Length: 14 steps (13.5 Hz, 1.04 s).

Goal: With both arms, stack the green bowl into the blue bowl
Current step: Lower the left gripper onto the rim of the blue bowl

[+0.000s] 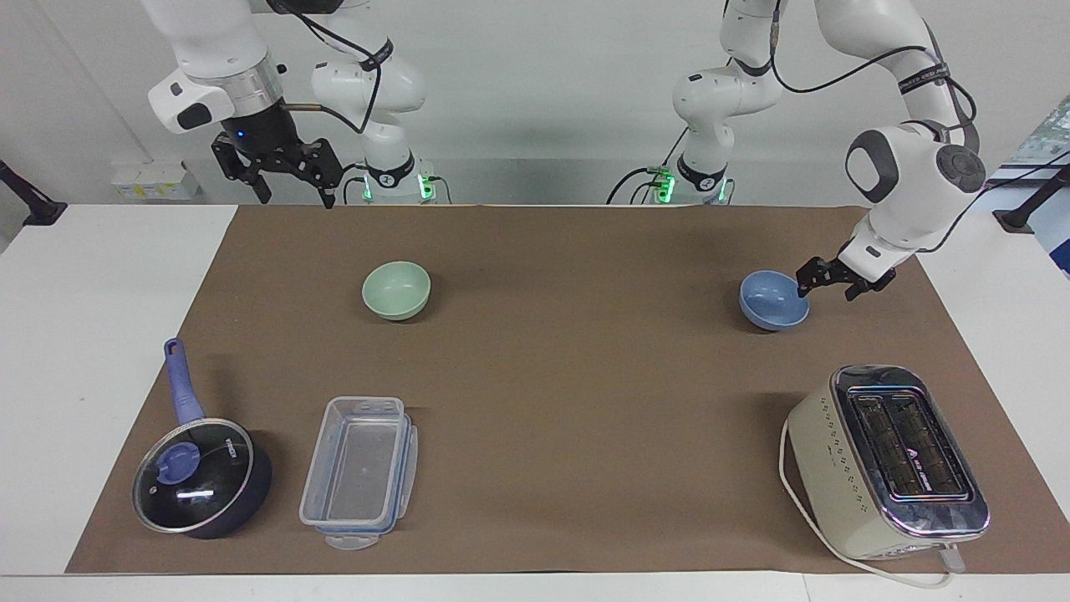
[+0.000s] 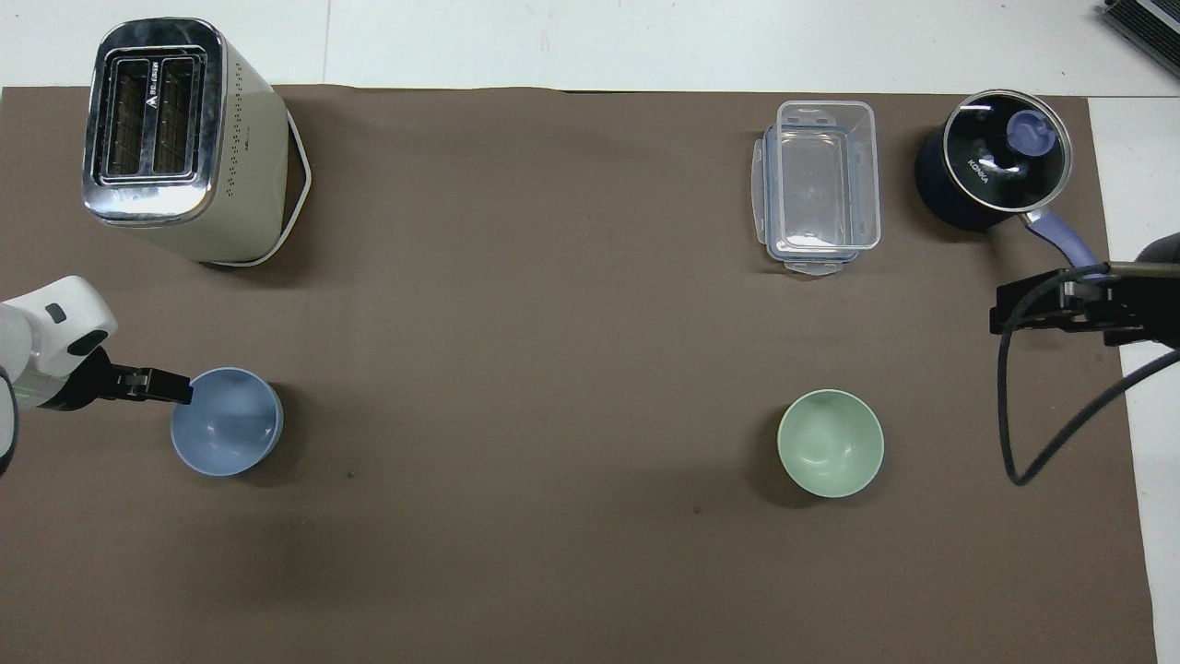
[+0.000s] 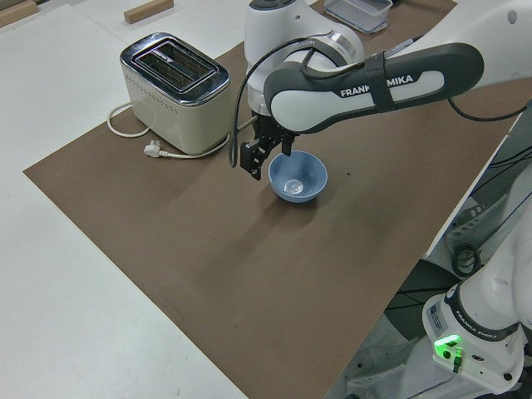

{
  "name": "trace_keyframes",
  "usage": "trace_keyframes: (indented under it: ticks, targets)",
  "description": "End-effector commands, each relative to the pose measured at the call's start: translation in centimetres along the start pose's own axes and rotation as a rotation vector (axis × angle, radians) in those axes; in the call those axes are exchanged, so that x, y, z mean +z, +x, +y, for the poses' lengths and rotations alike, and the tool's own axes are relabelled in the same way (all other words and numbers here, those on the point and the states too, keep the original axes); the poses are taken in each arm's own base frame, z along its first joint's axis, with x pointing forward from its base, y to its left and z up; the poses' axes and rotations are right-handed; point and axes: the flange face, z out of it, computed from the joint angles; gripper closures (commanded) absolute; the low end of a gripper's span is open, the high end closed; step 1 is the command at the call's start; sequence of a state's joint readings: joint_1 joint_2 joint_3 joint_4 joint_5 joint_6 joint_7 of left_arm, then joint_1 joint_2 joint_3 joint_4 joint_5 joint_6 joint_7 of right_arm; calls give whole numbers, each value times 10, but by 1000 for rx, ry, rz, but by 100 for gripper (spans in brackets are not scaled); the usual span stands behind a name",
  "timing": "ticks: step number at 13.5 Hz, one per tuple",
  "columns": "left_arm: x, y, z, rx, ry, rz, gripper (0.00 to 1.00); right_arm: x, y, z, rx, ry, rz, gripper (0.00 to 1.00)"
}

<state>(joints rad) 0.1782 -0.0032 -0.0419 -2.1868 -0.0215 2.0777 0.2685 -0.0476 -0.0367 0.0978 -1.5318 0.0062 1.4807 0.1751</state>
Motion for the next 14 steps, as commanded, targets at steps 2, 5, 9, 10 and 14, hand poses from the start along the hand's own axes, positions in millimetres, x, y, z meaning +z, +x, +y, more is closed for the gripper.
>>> trace_keyframes:
  ticks: [2,5,9,10,14]
  targets:
    - [29,-14,-6,-3,11,-1,0,0,-4,5,13,0,13,0]
    - [53,-18,-8,-9,1,-27,0,1,-4,6,10,0,11,0]
    - [63,-25,-5,49,3,-21,39,0,-5,6,10,0,13,0]
    - [63,-25,-6,47,3,-21,73,0,-5,7,10,0,11,0]
    - [62,-22,-3,47,3,-23,100,1,-5,8,9,-1,10,0]
